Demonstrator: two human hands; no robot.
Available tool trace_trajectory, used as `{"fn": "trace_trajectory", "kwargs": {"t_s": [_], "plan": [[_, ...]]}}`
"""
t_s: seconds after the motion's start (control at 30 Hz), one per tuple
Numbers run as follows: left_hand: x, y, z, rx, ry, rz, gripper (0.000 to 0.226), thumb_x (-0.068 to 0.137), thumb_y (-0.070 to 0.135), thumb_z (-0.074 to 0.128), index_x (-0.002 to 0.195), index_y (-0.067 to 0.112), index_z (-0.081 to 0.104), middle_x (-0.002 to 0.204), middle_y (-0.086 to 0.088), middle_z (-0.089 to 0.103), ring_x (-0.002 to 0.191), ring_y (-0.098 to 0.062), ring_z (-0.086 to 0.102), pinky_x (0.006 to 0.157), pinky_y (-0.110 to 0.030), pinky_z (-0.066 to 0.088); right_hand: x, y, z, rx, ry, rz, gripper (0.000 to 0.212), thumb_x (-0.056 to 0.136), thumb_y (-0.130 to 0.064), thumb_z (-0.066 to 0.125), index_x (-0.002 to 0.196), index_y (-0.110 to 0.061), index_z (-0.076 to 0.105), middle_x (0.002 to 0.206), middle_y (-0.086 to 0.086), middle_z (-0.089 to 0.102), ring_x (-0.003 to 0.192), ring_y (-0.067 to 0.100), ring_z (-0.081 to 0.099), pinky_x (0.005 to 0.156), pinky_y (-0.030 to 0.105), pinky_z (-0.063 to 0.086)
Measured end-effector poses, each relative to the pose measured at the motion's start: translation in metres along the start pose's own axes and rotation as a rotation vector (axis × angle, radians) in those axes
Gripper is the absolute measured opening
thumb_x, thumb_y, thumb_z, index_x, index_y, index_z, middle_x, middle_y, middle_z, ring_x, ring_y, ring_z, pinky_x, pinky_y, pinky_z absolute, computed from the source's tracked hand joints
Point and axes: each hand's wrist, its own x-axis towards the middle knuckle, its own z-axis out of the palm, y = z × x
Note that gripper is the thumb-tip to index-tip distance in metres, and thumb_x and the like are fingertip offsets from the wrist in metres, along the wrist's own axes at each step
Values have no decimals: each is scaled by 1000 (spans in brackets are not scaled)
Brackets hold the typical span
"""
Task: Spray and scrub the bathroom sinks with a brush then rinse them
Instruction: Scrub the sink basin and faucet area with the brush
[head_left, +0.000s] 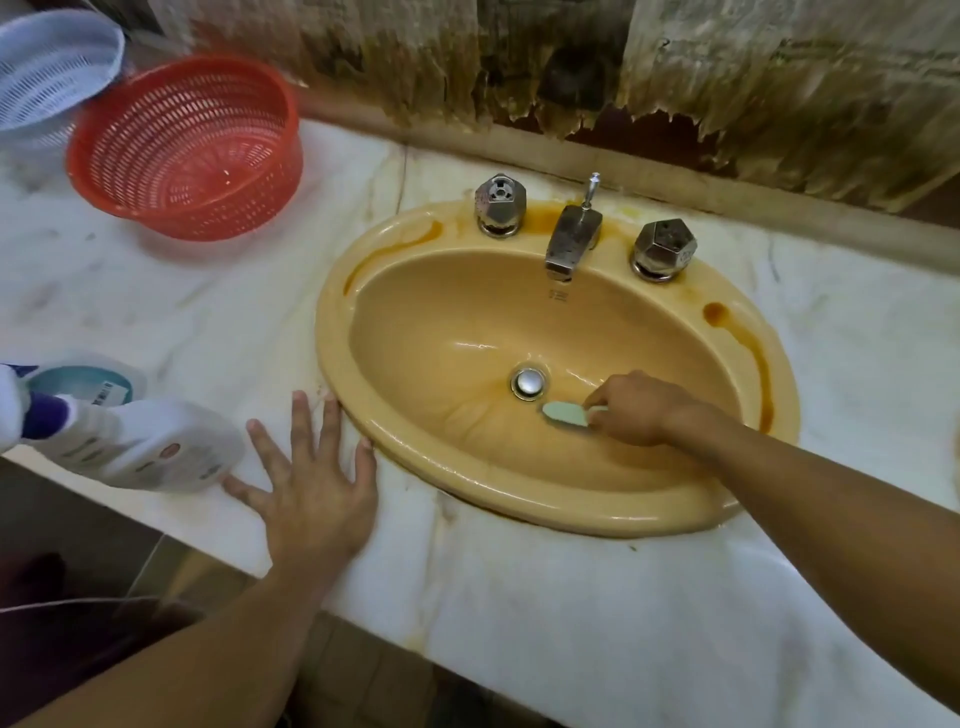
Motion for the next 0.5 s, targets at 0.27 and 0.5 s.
{"fn": "trace_trajectory", "kwargs": {"t_s": [0.27,0.5], "plan": [[-1,1,-1,-14,25,0,66,103,63,18,162,45,-2,171,17,-13,156,-30,-22,116,-77,-8,28,-15,5,-88,-38,-136,30,94,-44,53,118,-44,70,114,-7,65,103,20,60,81,36,53],[-1,2,-3,-2,17,-1,66,103,63,17,162,45,-6,170,17,-18,156,-29,-25,116,-75,-11,49,-21,23,22,70,-149,30,94,-42,45,113,-38,68,111,1,64,99,23,57,73,35,43]]}}
